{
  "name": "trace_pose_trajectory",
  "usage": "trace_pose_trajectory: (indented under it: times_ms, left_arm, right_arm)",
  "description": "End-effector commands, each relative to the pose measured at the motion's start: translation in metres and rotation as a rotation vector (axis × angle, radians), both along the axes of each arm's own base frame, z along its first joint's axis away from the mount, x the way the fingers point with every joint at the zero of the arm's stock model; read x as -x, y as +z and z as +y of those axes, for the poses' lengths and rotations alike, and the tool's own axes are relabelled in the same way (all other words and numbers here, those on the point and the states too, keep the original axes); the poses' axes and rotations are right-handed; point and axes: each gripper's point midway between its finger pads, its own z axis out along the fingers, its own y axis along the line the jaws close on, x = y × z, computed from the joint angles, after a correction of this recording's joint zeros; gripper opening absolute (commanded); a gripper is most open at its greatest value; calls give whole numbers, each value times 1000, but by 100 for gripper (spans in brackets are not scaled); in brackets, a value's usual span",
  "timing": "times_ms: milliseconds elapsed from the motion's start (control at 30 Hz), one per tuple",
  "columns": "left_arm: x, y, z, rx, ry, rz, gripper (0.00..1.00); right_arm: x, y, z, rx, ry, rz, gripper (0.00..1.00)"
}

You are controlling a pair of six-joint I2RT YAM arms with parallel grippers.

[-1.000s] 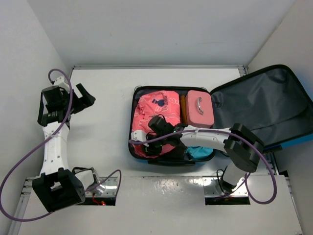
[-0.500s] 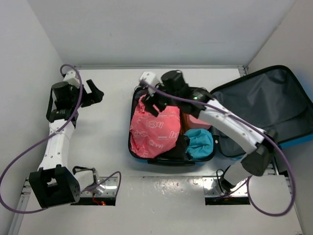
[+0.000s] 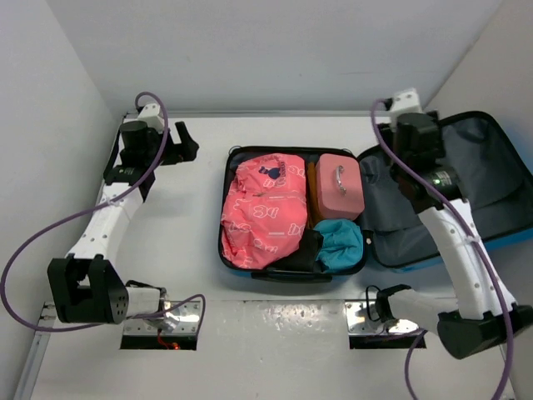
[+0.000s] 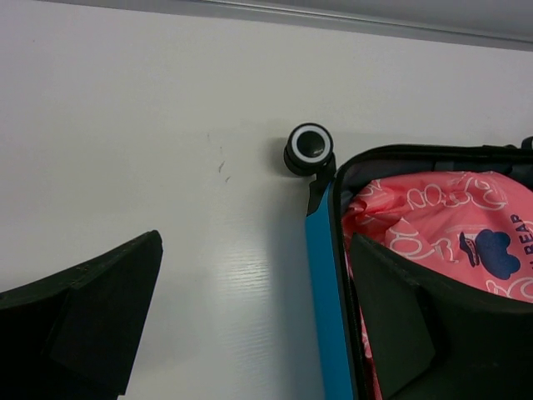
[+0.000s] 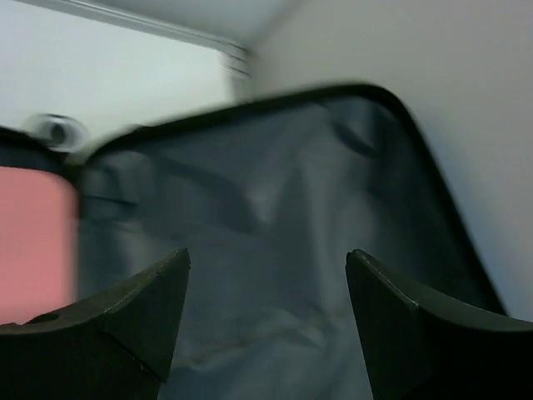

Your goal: Pack the luggage

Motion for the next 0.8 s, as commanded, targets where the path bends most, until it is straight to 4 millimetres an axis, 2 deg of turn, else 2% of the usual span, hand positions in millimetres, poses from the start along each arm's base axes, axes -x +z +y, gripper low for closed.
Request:
trace_pose_trajectory:
  times_ms: [0,33,67,100,133,167,200,233,267,300,367,400,433,467,500,533,567,600,633,733,767]
  left_arm:
    - [-17,26,-10,-17,-10,-83,99]
    - [-22,25,-10,-17,-11,-78,99]
    - [-23,33,-17,-7,-23,-98,99]
    - [-25,26,-23,-7,-37,-80,99]
    - [-28,29,-24,-7,-37,-85,99]
    - [-31,29,-29,-7,-49,-83,99]
    - [-32,25,-33,-7,-58,-73,99]
    - [-35,28,-34,-6,-58,-79,99]
    - [-38,29,-34,-6,-58,-79,99]
    - [-40,29,-40,-3,-77,-78,99]
    - [-44,28,-41,-4,-78,-70,99]
    - [-44,35,-45,-2,-87,-85,99]
    - [-46,26,-45,-4,-87,-60,99]
    - [-49,27,-46,-4,-87,-59,99]
    - [-49,27,-46,-4,-87,-59,99]
    - [-51,28,-46,-4,-87,-61,99]
    - [-54,28,-46,-4,-87,-61,99]
    - [-53,26,-46,-4,-87,-52,99]
    - [-54,31,-46,-4,-87,-62,99]
    - [-56,26,-46,-4,-87,-52,99]
    - [-56,26,-46,-4,-87,-52,99]
  right_arm:
    - [38,21,-76,169,-230,21,76]
    - [48,25,-102,174,-314,24,77]
    - [53,28,-112,179,-341,28,79]
    - [58,16,-115,176,-325,106,81]
    - [62,27,-124,158,-354,101,82]
    - [76,26,-148,141,-439,123,83]
    - [81,14,-149,121,-418,190,84]
    - [86,13,-161,112,-449,213,84]
    - [86,13,-163,97,-435,218,84]
    - [96,10,-174,82,-460,237,84]
    - [98,6,-181,91,-451,271,84]
    - [100,4,-189,73,-454,274,84]
    - [101,2,-193,74,-448,288,84]
    - [99,0,-194,67,-425,293,84]
    - [106,-4,-207,64,-453,316,84]
    - [103,-8,-210,52,-437,327,84]
    - [101,-10,-216,62,-433,339,84]
    - [109,-9,-228,51,-468,343,84]
    - [103,-12,-234,45,-457,350,84]
    - [114,-3,-255,44,-513,333,84]
    - [110,-5,-260,41,-504,337,84]
